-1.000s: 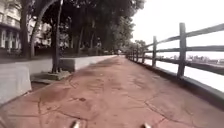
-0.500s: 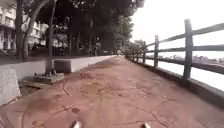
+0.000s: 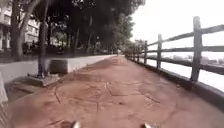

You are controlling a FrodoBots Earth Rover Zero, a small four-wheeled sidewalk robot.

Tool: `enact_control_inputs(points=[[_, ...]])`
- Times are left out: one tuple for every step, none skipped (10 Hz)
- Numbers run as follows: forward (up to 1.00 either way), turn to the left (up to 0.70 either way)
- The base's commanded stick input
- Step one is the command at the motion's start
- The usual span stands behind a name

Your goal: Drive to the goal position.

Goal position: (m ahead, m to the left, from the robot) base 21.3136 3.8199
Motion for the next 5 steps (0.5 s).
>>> enact_control_inputs(points=[[0.5,0.0],[0.5,0.0],[0.5,0.0],[0.5,0.0],[0.5,0.0]])
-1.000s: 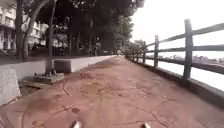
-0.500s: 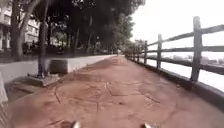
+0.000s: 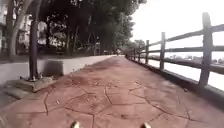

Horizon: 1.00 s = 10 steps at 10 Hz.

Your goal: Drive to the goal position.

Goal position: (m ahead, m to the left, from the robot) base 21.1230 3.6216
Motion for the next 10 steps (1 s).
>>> enact_control_inputs(points=[[0.5,0.0],[0.5,0.0],[0.5,0.0],[0.5,0.0],[0.5,0.0],[0.5,0.0],[0.5,0.0],[0.5,0.0],[0.5,0.0],[0.5,0.0]])
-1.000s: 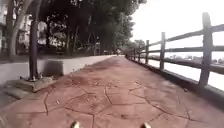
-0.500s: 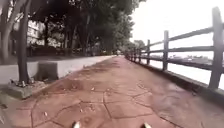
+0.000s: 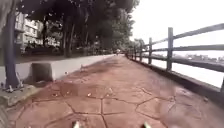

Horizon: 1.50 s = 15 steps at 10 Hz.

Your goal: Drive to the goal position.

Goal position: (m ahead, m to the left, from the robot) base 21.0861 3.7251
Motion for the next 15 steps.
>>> enact_control_inputs(points=[[0.5,0.0],[0.5,0.0],[0.5,0.0],[0.5,0.0],[0.5,0.0],[0.5,0.0],[0.5,0.0],[0.5,0.0],[0.5,0.0],[0.5,0.0],[0.5,0.0],[0.5,0.0],[0.5,0.0],[0.5,0.0],[0.5,0.0]])
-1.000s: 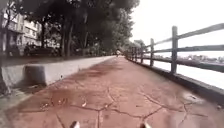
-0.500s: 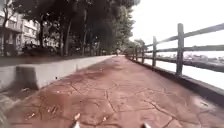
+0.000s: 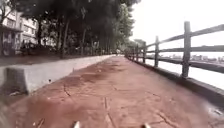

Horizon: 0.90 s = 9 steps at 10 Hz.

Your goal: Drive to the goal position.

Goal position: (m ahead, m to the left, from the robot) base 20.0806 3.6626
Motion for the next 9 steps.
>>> enact_control_inputs(points=[[0.5,0.0],[0.5,0.0],[0.5,0.0],[0.5,0.0],[0.5,0.0],[0.5,0.0],[0.5,0.0],[0.5,0.0],[0.5,0.0]])
